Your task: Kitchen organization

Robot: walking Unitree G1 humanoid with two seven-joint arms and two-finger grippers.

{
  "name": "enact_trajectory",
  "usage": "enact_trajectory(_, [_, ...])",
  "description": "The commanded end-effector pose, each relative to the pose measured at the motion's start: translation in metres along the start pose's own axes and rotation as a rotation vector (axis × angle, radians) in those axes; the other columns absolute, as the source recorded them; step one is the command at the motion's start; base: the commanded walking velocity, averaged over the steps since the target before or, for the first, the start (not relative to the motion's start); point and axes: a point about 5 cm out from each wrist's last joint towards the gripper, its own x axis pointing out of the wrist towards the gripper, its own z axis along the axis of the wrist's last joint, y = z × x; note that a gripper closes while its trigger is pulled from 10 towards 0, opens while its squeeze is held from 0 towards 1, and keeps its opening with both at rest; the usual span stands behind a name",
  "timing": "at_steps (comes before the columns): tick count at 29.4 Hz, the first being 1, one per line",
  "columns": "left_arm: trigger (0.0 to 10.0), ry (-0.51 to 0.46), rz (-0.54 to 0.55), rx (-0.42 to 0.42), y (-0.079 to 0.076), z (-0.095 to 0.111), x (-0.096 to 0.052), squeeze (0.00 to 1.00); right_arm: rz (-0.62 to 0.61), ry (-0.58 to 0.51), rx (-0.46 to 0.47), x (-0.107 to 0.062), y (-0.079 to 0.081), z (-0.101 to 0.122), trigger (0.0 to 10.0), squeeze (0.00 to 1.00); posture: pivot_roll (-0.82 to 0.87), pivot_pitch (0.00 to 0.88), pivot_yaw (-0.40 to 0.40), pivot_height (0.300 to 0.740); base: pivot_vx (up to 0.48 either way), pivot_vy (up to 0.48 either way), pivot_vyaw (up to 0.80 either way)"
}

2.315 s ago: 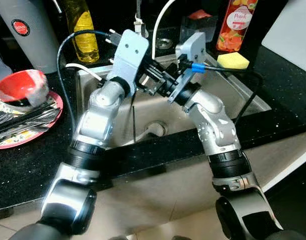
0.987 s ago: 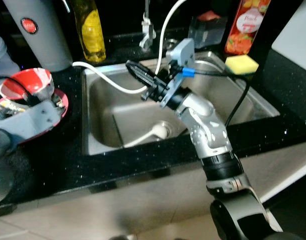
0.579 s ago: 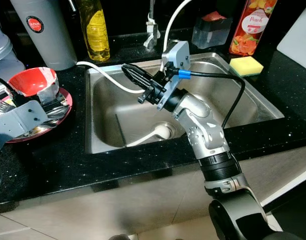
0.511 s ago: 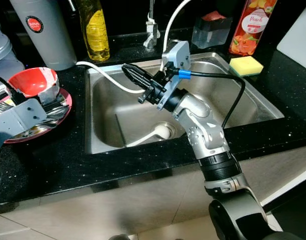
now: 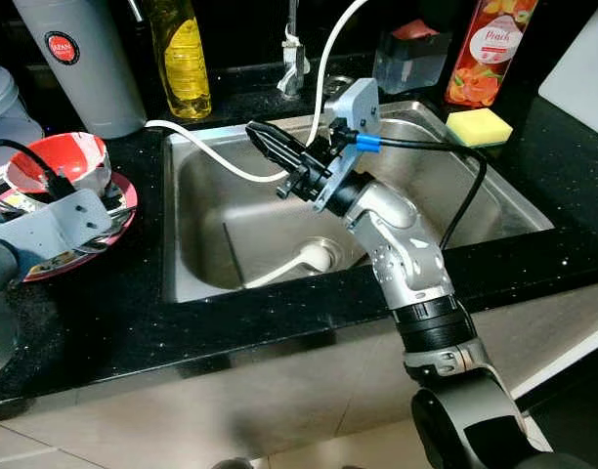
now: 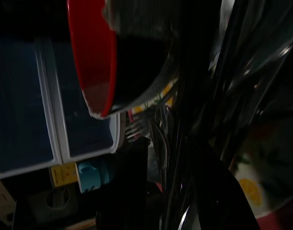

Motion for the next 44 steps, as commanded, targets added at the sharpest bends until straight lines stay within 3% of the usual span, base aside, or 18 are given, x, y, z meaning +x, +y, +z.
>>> enact_trajectory(1, [10.0,-0.016,-0.028,-0.006,-0.006,0.005,0.0,0.0,0.008,-0.007,-0.01,0.001,0.002,0.002,10.0,0.0,0.16,0.0,0.066,0.74,0.0,0.0,0.0])
enact_trajectory(8, [10.0,-0.049,-0.063,-0.034,-0.016,0.011,-0.003,0.0,0.016,-0.008,-0.006,0.003,0.003,0.001,10.0,0.0,0.17,0.0,0.058,0.74,0.0,0.0,0.0])
enact_trajectory(22, [10.0,0.036,-0.057,-0.054,-0.019,-0.007,0.009,0.0,0.024,-0.006,-0.008,0.005,0.003,0.001,10.0,0.0,0.16,0.0,0.053,0.74,0.0,0.0,0.0])
enact_trajectory(32, [10.0,0.085,-0.084,-0.137,-0.023,-0.021,0.03,0.0,0.025,-0.008,-0.017,0.004,0.002,0.003,10.0,0.0,0.15,0.0,0.047,0.74,0.0,0.0,0.0])
enact_trajectory(37, [10.0,0.095,-0.102,-0.132,-0.018,-0.026,0.045,0.0,0.033,-0.01,-0.023,0.005,0.002,0.004,10.0,0.0,0.14,0.0,0.045,0.74,0.0,0.0,0.0])
enact_trajectory(38, [8.9,0.095,-0.103,-0.13,-0.016,-0.027,0.048,0.0,0.032,-0.01,-0.024,0.005,0.002,0.005,10.0,0.0,0.14,0.0,0.047,0.74,0.0,0.0,0.0])
enact_trajectory(39, [8.9,0.095,-0.103,-0.128,-0.014,-0.027,0.05,0.0,0.032,-0.01,-0.024,0.005,0.002,0.005,10.0,0.0,0.14,0.0,0.047,0.74,0.0,0.0,0.0])
enact_trajectory(40, [7.3,0.09,-0.114,-0.131,-0.013,-0.027,0.052,0.0,0.031,-0.009,-0.025,0.005,0.001,0.005,10.0,0.0,0.13,0.0,0.049,0.74,0.0,0.0,0.0])
enact_trajectory(41, [7.0,0.085,-0.13,-0.145,-0.014,-0.027,0.054,0.0,0.03,-0.008,-0.026,0.004,0.001,0.005,10.0,0.0,0.13,0.0,0.052,0.74,0.0,0.0,0.0])
enact_trajectory(42, [7.0,0.08,-0.14,-0.155,-0.014,-0.027,0.056,0.0,0.028,-0.008,-0.027,0.004,0.001,0.005,10.0,0.0,0.13,0.0,0.052,0.74,0.0,0.0,0.0])
enact_trajectory(44, [10.0,0.05,-0.188,-0.185,-0.016,-0.025,0.06,0.0,0.024,-0.007,-0.028,0.003,0.001,0.005,10.0,0.0,0.13,0.0,0.055,0.74,0.0,0.0,0.0])
